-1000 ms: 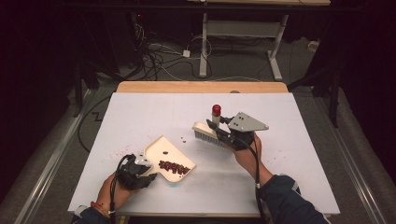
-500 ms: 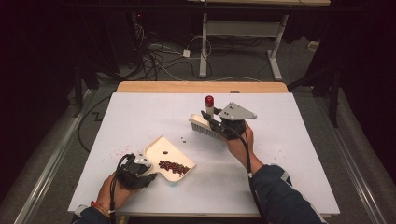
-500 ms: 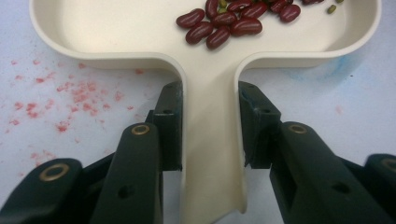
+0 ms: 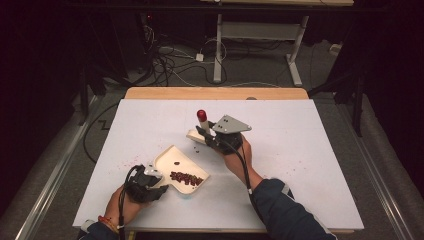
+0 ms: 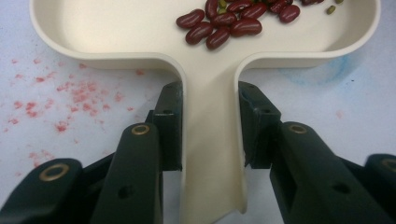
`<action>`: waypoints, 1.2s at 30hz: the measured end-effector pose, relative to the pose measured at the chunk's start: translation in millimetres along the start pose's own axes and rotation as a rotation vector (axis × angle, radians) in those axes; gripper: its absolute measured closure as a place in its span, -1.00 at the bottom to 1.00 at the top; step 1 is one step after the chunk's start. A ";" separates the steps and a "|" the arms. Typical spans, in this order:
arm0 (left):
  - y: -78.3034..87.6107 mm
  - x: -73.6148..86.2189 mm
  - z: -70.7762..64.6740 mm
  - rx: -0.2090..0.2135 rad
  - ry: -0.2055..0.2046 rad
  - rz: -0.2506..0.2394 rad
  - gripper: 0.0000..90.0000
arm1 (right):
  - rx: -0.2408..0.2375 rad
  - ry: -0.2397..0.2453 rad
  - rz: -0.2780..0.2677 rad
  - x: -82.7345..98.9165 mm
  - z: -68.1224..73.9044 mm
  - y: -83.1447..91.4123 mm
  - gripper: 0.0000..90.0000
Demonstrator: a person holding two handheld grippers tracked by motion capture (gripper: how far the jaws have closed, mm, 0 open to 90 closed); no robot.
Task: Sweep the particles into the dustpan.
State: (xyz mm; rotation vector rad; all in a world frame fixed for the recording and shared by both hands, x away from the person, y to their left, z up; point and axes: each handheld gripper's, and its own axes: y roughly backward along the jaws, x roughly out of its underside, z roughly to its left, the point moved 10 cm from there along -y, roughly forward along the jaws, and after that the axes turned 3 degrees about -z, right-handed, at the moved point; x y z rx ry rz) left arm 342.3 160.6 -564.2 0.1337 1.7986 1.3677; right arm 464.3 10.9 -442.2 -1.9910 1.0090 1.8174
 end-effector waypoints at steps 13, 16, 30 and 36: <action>0.1 -0.6 -0.5 -0.006 0.001 0.005 0.40 | -0.072 0.001 0.006 -6.8 44.5 22.1 0.54; 0.7 0.2 -0.2 0.000 0.004 0.003 0.40 | -0.090 -0.002 -0.006 -12.2 45.7 29.3 0.55; 1.7 2.1 1.5 0.016 0.005 0.003 0.40 | -0.089 0.028 -0.087 -37.6 28.4 57.0 0.55; 1.9 1.9 1.1 0.013 0.006 0.004 0.40 | -0.101 0.056 -0.071 -28.1 29.9 50.6 0.55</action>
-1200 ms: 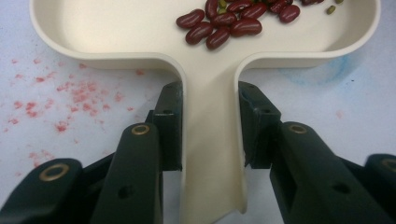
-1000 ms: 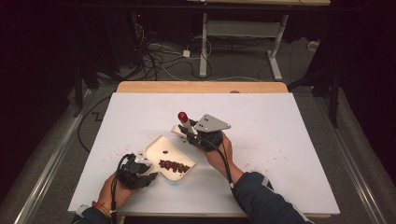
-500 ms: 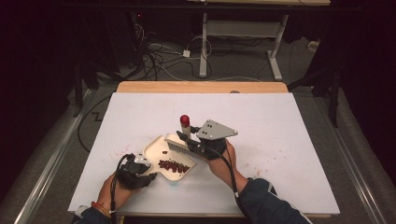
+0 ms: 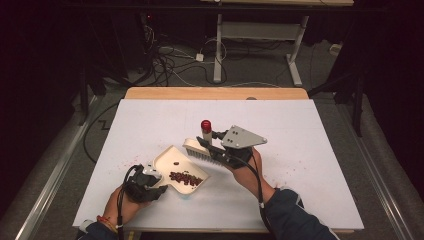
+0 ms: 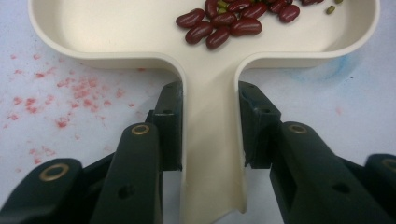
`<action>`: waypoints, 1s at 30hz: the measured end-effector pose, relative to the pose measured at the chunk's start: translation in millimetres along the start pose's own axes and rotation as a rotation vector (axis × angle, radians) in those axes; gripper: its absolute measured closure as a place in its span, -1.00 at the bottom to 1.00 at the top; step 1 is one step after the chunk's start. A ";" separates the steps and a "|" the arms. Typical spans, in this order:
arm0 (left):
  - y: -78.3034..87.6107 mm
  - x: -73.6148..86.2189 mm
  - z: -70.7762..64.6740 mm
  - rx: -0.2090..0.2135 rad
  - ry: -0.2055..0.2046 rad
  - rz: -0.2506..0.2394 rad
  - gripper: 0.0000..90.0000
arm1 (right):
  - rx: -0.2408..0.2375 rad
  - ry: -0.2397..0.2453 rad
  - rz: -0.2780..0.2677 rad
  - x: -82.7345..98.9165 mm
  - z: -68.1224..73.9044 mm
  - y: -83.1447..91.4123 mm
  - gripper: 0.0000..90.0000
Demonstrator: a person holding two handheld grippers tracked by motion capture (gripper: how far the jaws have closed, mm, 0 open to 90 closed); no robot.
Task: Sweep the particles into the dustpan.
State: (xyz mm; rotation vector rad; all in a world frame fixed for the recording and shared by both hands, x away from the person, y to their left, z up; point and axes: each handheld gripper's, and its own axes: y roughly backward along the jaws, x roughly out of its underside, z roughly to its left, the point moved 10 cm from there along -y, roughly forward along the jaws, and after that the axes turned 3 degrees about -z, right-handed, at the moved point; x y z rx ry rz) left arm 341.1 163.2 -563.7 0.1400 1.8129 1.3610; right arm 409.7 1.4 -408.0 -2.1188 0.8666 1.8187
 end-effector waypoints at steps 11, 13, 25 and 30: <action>-0.4 -0.8 0.0 0.009 0.040 -0.002 0.40 | 0.026 0.005 -0.017 6.0 14.6 -40.6 0.55; -0.9 -2.2 -0.7 -0.002 0.061 -0.009 0.40 | 0.012 0.019 -0.004 6.6 24.6 -49.8 0.55; 1.3 0.6 5.9 -0.028 0.100 -0.020 0.39 | -0.076 -0.007 0.019 4.3 53.8 -43.7 0.55; 0.9 0.6 8.2 -0.033 0.105 -0.025 0.39 | -0.104 0.002 0.018 3.4 61.5 -40.8 0.55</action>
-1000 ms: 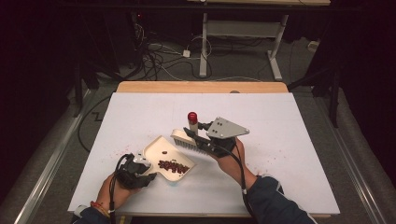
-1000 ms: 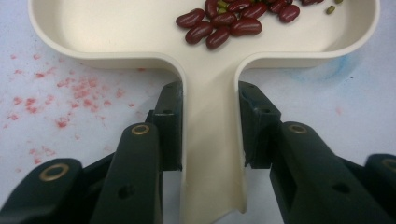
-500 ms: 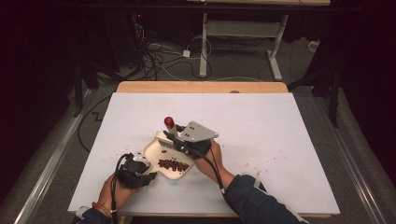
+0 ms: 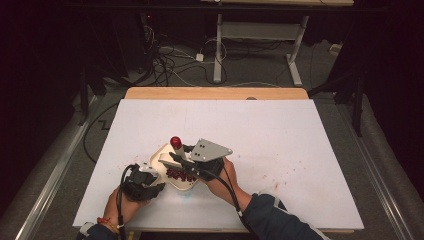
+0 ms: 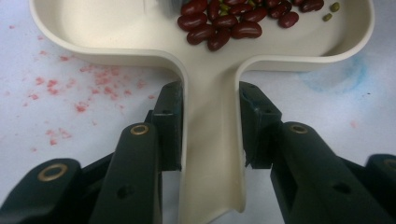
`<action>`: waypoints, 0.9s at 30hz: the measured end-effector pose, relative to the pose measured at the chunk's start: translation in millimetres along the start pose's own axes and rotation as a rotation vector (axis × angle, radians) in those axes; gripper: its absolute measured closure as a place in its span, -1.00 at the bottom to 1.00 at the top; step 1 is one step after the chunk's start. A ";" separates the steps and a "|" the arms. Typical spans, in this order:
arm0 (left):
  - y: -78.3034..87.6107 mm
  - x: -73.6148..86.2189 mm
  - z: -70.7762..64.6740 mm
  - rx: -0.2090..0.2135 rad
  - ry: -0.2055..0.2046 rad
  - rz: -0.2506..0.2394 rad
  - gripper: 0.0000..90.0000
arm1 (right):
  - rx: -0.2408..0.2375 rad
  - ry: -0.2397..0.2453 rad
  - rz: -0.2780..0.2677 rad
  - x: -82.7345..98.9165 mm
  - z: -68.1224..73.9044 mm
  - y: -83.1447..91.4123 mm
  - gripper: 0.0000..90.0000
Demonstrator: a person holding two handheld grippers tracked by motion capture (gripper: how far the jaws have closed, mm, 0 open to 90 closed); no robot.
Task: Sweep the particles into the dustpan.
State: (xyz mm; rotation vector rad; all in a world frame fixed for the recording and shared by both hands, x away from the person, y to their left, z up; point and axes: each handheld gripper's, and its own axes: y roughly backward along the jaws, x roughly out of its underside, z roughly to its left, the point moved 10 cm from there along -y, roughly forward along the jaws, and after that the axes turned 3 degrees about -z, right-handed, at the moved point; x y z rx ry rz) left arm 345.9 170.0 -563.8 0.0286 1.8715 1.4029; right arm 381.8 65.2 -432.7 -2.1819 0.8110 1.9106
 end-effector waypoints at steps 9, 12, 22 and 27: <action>-0.2 -0.3 3.9 0.002 0.002 -0.006 0.39 | 0.028 -0.025 -0.055 -20.3 -12.8 22.3 0.55; 0.2 0.1 5.4 0.002 0.002 -0.004 0.39 | 0.045 -0.017 -0.074 -26.6 -22.7 34.0 0.55; 4.6 -2.9 7.3 -0.007 0.024 -0.032 0.39 | 0.096 -0.027 -0.072 -25.9 -54.8 74.0 0.55; 5.2 -5.1 8.8 -0.003 0.023 -0.035 0.40 | 0.130 -0.020 -0.060 -20.3 -73.6 103.5 0.55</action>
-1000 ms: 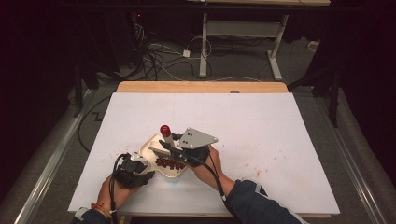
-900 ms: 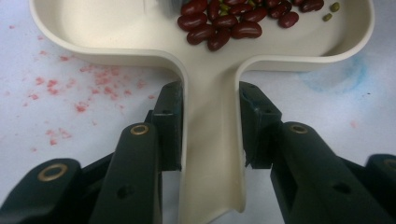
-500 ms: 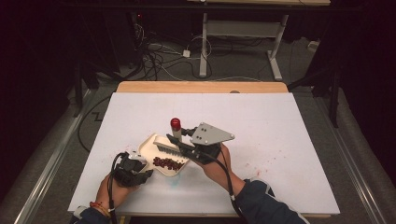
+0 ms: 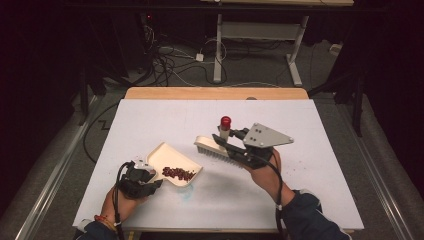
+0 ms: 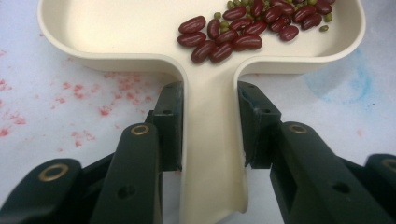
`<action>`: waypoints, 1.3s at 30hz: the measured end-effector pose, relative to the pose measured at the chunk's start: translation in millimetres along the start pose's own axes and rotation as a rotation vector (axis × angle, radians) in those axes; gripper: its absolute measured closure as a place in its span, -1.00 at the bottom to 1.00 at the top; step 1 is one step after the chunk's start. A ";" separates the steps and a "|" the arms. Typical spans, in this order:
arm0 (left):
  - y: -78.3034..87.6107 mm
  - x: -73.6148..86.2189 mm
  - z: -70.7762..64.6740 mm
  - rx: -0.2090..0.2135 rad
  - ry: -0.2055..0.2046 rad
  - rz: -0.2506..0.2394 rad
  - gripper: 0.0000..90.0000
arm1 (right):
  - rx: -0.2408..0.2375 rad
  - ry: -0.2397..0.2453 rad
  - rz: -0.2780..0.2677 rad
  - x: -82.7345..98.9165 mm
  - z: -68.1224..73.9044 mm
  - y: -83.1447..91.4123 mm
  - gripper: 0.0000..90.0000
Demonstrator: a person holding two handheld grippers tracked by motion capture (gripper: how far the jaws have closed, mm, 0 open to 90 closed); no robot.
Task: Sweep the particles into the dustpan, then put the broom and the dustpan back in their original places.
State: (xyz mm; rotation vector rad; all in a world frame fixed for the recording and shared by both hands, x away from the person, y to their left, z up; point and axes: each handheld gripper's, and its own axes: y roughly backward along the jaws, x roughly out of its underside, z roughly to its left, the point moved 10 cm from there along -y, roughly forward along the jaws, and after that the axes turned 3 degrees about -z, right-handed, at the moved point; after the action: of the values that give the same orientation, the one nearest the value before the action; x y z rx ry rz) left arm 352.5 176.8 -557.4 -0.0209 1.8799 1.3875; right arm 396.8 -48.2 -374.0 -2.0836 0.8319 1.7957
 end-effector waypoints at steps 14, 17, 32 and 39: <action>-0.3 -8.1 8.2 -0.001 -0.011 -0.014 0.40 | 0.055 -0.022 0.049 19.4 -44.3 74.8 0.55; -0.4 -10.0 9.7 -0.004 -0.016 -0.017 0.40 | 0.064 -0.020 0.063 24.6 -48.3 90.3 0.55; -8.8 -9.7 20.1 -0.073 0.025 -0.005 0.40 | -0.030 -0.076 0.160 57.4 -54.1 150.9 0.55; -7.0 -12.6 31.6 -0.086 0.082 -0.033 0.40 | -0.128 -0.112 0.204 64.1 -48.2 157.4 0.55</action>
State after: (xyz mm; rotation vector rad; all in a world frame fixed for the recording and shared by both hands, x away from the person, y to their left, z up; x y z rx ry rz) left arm 382.3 194.4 -558.6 -0.1538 1.8767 1.4640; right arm 349.4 -216.3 -400.7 -2.0143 0.9512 2.1021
